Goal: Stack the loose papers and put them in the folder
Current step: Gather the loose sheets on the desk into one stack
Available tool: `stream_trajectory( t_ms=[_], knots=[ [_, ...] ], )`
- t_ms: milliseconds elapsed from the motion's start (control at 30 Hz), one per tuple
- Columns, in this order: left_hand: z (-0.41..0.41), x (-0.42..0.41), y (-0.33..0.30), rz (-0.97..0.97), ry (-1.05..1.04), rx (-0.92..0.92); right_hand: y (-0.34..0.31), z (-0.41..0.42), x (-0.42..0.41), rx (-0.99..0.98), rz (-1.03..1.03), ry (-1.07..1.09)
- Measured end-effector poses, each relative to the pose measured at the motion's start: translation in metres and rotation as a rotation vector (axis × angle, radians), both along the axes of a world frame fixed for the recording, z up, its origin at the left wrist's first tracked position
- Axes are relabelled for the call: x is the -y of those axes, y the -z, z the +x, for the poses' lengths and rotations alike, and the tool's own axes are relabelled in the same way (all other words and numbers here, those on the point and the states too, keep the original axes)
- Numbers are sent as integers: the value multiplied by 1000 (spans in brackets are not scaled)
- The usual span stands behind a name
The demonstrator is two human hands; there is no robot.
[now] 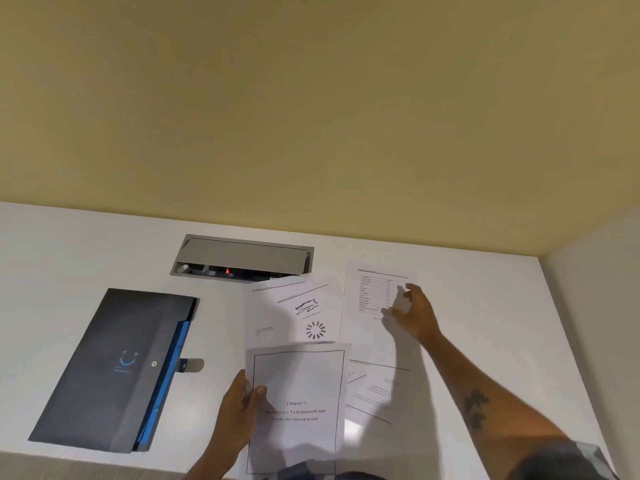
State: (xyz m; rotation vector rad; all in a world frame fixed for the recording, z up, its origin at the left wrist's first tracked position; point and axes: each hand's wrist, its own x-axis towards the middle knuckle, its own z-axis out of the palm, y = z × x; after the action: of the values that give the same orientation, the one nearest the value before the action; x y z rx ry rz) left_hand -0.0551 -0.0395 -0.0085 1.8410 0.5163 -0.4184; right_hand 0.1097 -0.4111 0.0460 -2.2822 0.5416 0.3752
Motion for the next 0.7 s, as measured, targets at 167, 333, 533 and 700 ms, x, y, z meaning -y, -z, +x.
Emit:
stream_trajectory(
  t_ms=[167,333,533,700],
  knots=[
    [-6,-5,2,30,13,22,8,35,21,-101,-170,-258],
    [-6,-8,4,59,5,40,22,55,23,-210,-310,-413],
    [1,3,-6,29,-29,32,32,61,21,-181,-398,-438],
    [9,11,-15,-8,-54,23,35,51,15,6,-382,-385]
  ],
)
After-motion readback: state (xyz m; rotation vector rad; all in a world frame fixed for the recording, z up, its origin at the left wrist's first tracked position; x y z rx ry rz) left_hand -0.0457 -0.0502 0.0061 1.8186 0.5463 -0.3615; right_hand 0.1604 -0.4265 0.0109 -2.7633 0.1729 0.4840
